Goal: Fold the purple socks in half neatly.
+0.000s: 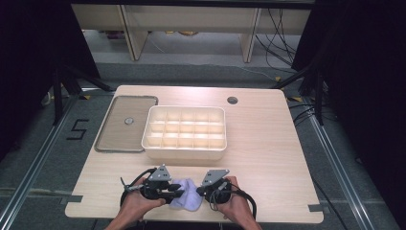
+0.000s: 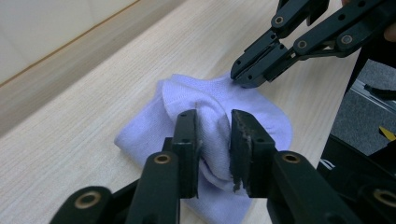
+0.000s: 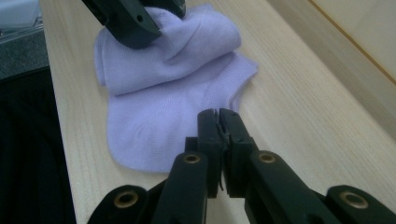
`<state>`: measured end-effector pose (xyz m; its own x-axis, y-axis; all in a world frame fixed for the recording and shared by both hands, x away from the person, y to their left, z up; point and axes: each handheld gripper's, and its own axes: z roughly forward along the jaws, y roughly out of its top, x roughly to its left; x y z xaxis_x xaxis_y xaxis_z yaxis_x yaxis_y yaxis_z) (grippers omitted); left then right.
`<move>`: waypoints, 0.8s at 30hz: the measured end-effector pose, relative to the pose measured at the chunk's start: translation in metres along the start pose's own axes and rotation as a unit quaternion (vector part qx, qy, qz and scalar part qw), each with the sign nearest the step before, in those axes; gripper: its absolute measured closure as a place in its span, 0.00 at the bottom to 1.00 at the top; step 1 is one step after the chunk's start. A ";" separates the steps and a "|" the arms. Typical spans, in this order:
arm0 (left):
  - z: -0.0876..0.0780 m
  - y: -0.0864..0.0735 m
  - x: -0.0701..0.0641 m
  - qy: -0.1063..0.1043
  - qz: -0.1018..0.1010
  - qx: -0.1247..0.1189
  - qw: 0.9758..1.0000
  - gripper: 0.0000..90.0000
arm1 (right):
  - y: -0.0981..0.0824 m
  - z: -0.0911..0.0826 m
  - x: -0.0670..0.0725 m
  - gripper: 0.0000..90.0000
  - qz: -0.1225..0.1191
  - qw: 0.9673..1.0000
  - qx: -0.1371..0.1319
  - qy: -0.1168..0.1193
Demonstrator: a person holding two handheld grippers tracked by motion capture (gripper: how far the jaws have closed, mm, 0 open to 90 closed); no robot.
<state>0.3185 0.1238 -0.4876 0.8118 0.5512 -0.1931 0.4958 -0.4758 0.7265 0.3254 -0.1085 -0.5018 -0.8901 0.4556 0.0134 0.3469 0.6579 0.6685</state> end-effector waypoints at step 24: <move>0.014 0.018 -0.014 -0.030 -0.003 -0.018 0.999 0.64 | -0.011 -0.031 -0.017 0.98 0.028 0.999 -0.025 -0.016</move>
<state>0.3205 0.0985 -0.4811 0.8260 0.5119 -0.2360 0.4905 -0.4465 0.7484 0.3278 -0.1421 -0.4857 -0.8595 0.5104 0.0277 0.3791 0.6001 0.7044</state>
